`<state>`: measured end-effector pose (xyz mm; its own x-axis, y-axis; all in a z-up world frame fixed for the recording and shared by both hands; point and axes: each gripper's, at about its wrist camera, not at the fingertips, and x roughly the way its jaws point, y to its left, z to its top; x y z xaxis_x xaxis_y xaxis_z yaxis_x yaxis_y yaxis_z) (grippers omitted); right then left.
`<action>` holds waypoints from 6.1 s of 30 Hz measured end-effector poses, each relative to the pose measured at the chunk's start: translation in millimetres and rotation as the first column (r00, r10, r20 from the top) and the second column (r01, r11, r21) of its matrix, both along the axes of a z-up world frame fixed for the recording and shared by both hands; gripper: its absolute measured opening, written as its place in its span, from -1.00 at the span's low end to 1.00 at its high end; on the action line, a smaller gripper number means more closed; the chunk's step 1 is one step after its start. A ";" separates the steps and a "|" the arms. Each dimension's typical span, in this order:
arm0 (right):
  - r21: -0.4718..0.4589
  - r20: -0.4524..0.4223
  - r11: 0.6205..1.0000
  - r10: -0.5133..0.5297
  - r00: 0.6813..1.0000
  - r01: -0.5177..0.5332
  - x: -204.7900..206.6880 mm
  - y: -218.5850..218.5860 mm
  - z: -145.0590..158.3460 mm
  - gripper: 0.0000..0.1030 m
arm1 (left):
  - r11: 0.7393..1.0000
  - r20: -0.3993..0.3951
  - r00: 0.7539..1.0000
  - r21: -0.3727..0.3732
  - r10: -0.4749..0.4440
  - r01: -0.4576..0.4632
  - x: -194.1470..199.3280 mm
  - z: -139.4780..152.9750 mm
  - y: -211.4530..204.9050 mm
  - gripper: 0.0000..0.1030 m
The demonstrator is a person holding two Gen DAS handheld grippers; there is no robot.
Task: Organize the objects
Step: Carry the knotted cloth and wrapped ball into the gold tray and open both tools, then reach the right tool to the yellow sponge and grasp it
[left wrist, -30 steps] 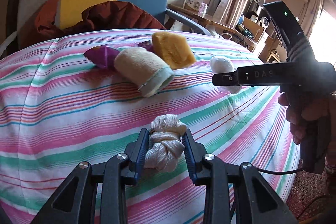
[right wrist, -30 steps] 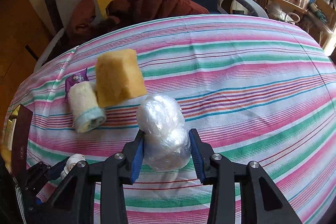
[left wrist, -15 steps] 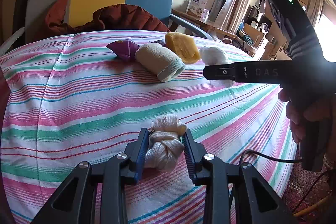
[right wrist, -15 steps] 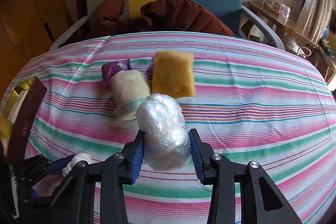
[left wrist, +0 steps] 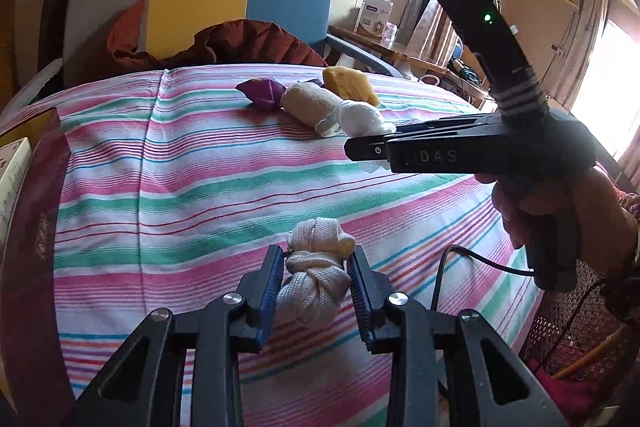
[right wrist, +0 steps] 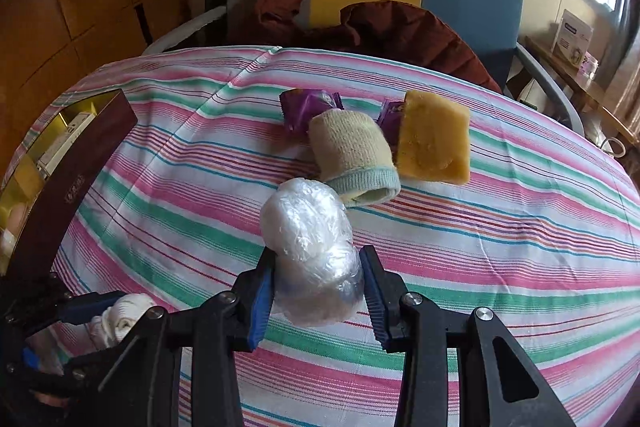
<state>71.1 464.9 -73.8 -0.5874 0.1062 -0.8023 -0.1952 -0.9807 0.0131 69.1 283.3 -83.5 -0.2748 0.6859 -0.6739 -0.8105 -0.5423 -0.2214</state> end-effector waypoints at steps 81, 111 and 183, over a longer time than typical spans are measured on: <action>-0.193 -0.054 0.889 0.413 0.909 -0.415 -123.4 -312.5 22.0 -0.20 | 0.605 0.103 0.614 0.105 0.783 -0.789 -86.6 38.6 -306.7 -0.13; -0.163 -0.162 0.939 0.278 0.947 -0.304 -83.0 -250.7 50.7 0.32 | 0.720 0.054 0.723 0.066 0.689 -0.691 -76.1 36.4 -271.2 -0.13; -0.119 -0.083 0.918 -0.388 0.918 0.377 -58.1 102.3 -5.9 0.23 | 0.967 -0.029 0.967 -0.011 0.255 -0.255 -7.0 51.0 -120.3 -0.12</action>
